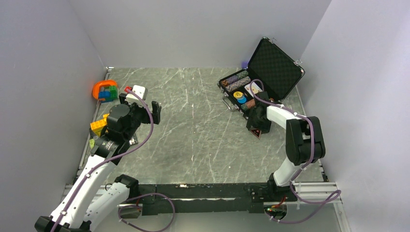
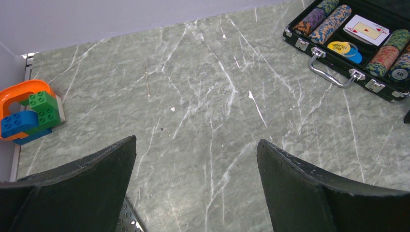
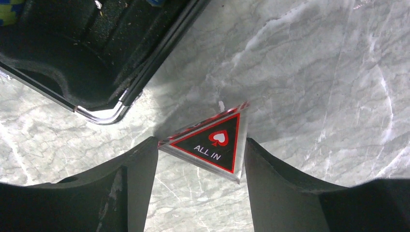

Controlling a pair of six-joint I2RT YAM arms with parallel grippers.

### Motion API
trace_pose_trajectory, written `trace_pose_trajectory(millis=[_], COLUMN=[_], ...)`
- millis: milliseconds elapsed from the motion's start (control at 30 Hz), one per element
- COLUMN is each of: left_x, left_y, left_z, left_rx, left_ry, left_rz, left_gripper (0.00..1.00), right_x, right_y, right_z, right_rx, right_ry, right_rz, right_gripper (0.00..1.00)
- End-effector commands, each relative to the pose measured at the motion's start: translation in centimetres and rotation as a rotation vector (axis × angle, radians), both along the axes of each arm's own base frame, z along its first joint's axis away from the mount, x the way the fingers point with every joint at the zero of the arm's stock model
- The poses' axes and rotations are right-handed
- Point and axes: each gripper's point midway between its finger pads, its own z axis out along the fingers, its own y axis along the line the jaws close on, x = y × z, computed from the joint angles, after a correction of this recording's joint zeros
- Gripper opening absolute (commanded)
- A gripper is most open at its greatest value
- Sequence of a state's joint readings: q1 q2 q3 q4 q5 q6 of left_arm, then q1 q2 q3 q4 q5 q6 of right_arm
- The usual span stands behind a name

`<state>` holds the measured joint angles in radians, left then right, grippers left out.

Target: Pack up texas hold em set

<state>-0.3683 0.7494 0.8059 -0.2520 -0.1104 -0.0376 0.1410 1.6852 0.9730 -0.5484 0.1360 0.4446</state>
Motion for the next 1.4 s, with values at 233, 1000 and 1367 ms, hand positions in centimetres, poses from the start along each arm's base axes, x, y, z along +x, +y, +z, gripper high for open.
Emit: trace_pose_trajectory(millis=[233, 1000, 1367], left_x=[-0.1, 0.3, 0.4], left_y=[-0.1, 0.2, 0.3], left_z=[1.3, 0.7, 0.5], left_rx=[-0.012, 0.010, 0.017], left_ry=[-0.047, -0.029, -0.026], left_rz=[-0.008, 0.012, 0.016], left_gripper=[0.98, 0.98, 0.98], right_x=[-1.6, 19.5, 24.5], right_y=[-1.4, -1.6, -2.5], right_z=[3.6, 10.4, 8.4], right_rx=[-0.058, -0.056, -0.041], right_ry=[-0.014, -0.295, -0.280], right_rz=[-0.015, 0.080, 0.086], right_gripper=[0.43, 0.42, 0.42])
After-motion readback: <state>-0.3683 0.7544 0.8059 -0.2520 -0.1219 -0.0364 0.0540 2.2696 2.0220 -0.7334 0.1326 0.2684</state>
